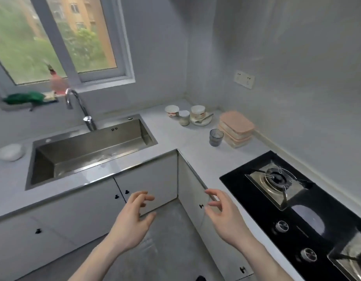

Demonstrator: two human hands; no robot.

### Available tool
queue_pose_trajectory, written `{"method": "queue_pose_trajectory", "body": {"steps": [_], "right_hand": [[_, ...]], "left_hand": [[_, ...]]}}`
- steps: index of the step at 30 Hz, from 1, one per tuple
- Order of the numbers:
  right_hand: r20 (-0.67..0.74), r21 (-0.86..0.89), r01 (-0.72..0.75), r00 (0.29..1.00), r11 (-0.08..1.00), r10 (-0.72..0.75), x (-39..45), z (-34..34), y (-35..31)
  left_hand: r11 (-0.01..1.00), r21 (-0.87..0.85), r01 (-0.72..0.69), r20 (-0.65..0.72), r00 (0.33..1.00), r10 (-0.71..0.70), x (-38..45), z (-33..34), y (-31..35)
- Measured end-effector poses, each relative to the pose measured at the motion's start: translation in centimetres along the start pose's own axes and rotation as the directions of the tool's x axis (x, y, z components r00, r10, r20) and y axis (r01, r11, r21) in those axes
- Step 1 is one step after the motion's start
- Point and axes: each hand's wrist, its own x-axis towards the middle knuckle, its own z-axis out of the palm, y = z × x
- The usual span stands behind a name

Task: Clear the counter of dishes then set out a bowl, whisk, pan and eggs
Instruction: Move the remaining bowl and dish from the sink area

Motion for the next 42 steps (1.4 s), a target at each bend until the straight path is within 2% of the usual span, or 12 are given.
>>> {"method": "queue_pose_trajectory", "body": {"steps": [9,17,24,32,37,42], "right_hand": [[0.254,0.007,0.132,0.959,0.991,-0.129,12.0,8.0,-5.3],[0.467,0.041,0.247,0.852,0.968,-0.237,23.3,14.1,-10.0],[0.585,0.05,0.302,0.764,0.952,-0.273,29.8,18.4,-13.2],[0.618,0.06,0.337,0.727,0.94,-0.3,34.8,22.7,-16.3],[0.605,0.019,0.328,0.748,0.945,-0.272,38.1,25.1,-17.6],[0.546,-0.045,0.317,0.802,0.947,-0.242,42.0,29.7,-20.3]], "left_hand": [[0.977,-0.018,0.211,-0.185,0.96,-0.211,1.6,-6.3,-5.8],[0.938,-0.054,0.342,-0.35,0.874,-0.339,7.4,-12.0,-8.8],[0.904,-0.064,0.423,-0.423,0.809,-0.409,9.8,-14.5,-10.7],[0.84,-0.042,0.541,-0.489,0.722,-0.489,12.2,-20.5,-16.2],[0.805,-0.008,0.594,-0.5,0.694,-0.517,16.0,-25.7,-21.8],[0.77,-0.013,0.638,-0.481,0.671,-0.565,22.0,-32.8,-30.2]]}}
